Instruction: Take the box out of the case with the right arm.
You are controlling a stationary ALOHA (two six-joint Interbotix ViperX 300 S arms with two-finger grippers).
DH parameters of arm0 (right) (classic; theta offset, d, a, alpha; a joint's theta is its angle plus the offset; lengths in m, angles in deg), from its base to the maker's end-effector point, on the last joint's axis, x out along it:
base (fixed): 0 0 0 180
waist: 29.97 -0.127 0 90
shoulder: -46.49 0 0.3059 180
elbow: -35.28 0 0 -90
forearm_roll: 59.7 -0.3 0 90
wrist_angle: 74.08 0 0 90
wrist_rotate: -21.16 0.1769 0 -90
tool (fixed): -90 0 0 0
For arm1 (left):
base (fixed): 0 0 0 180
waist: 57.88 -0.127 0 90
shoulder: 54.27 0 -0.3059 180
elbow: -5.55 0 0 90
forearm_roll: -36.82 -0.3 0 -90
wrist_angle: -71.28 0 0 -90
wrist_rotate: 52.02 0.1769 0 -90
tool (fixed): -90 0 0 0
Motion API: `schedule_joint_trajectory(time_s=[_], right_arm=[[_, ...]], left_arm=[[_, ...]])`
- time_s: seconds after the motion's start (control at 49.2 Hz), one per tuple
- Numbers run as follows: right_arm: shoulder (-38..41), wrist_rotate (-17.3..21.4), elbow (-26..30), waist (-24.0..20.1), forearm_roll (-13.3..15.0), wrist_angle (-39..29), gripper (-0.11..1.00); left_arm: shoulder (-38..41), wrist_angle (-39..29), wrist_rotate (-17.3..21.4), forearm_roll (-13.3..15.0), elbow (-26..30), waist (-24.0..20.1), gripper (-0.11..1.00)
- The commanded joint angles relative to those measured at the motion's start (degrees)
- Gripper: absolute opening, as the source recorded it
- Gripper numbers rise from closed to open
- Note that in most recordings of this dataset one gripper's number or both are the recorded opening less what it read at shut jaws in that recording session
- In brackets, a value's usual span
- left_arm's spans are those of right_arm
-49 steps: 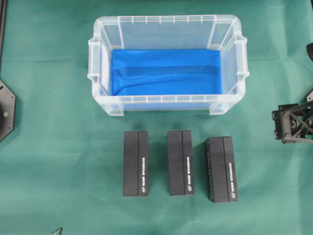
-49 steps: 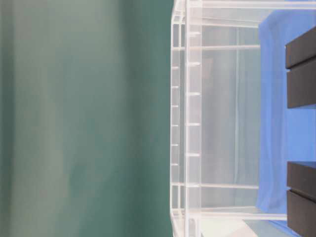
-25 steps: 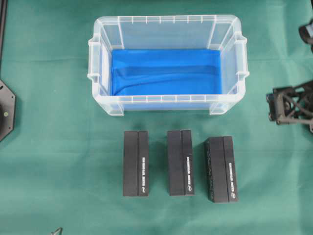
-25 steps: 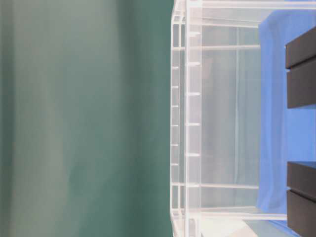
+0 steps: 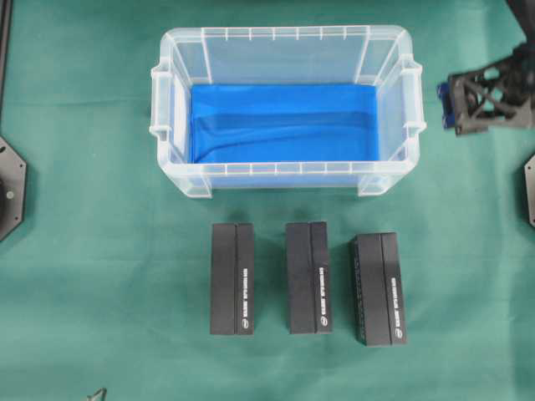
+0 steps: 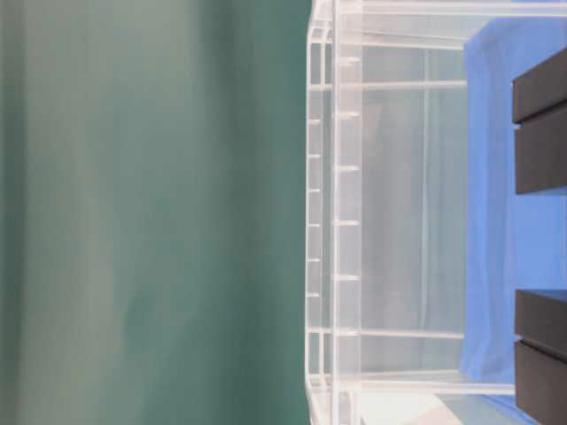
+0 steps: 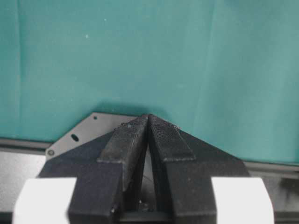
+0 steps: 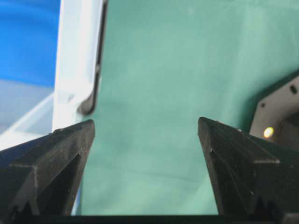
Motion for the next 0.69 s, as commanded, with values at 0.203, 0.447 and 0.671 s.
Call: schedule_joint_trajectory(time_s=[0.203, 0.447, 0.671], right_arm=[[-0.7, -4.6, 0.5, 5.2, -0.3, 1.1, 0.86], [-0.7, -4.6, 0.4, 5.4, -0.4, 1.2, 0.86], [-0.7, -4.6, 0.4, 5.4, -0.6, 1.3, 0.86]], left_arm=[[0.4, 0.3, 0.0, -0.2, 0.5, -0.2, 0.02], [0.4, 0.3, 0.0, -0.1, 0.5, -0.2, 0.02], [0.3, 0.2, 0.0, -0.1, 0.5, -0.3, 0.02]])
